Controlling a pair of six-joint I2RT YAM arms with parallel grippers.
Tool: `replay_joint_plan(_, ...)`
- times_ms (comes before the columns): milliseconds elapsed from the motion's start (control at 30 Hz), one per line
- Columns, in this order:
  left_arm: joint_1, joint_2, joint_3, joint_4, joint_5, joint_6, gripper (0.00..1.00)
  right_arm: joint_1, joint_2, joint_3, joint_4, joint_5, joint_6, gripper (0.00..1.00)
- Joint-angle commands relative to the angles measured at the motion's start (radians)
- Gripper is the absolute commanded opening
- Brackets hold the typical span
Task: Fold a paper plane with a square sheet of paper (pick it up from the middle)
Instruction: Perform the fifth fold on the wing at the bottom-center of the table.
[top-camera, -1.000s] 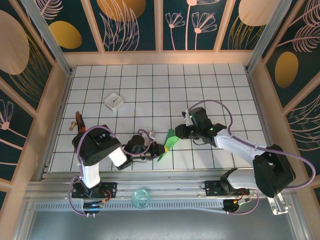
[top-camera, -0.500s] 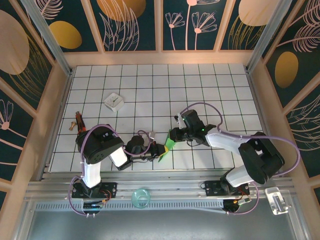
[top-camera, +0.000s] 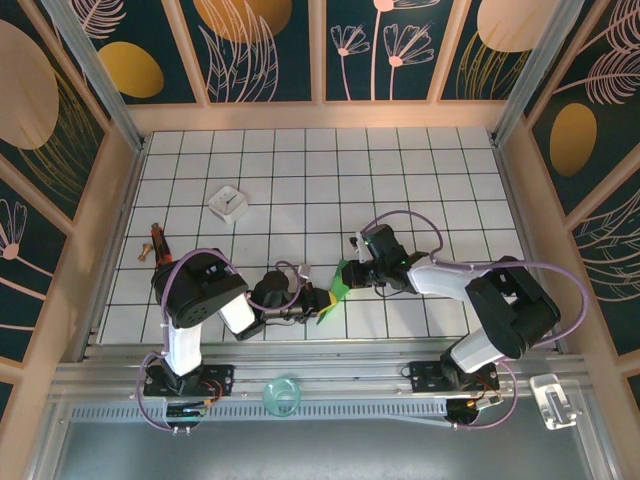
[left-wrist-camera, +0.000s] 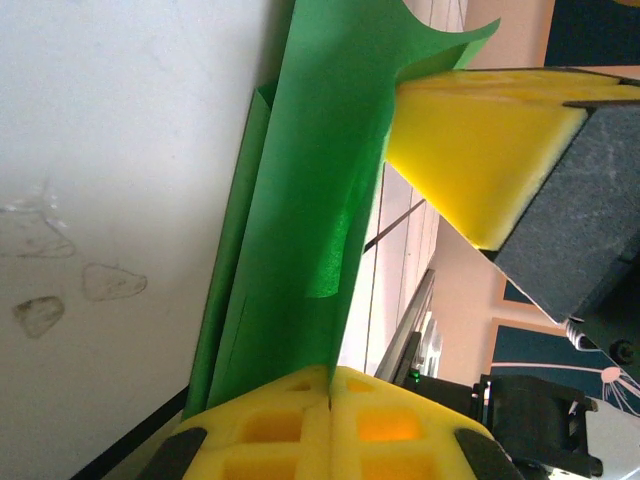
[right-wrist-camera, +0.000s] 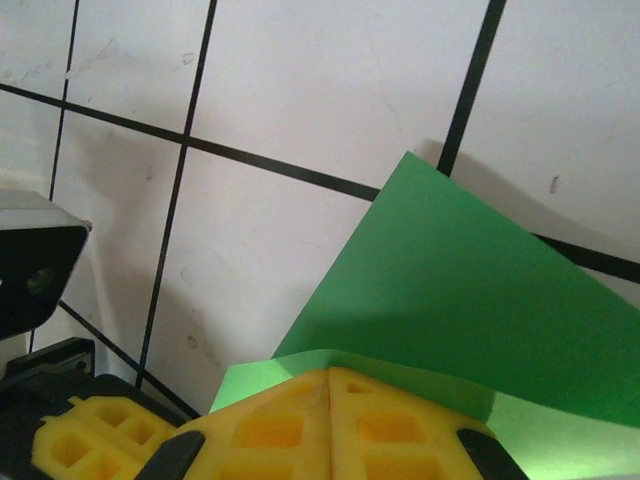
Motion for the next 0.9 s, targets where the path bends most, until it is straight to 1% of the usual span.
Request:
replay_joint_plan(0,0.002,0.035,-0.007,-0.098,-0.002,0.005,0.00,-0.016,0.027,-0.012,0.018,0.018,-0.017,0.07)
replay_joint_plan(333,0.002,0.031,0.009,-0.157,-0.001,0.013,0.00,-0.026,0.063,-0.020,0.029,0.030,-0.029,0.06)
replay_joint_plan(600,0.002,0.024,0.008,-0.192,-0.007,0.015,0.00,-0.043,0.097,-0.061,0.043,0.044,-0.027,0.05)
replay_joint_plan(733,0.002,-0.004,0.001,-0.221,-0.021,0.023,0.00,-0.044,0.105,-0.072,0.039,0.053,-0.025,0.03)
replay_joint_plan(867,0.002,-0.065,-0.002,-0.287,-0.046,0.048,0.08,-0.043,0.109,-0.072,0.028,0.062,-0.030,0.03)
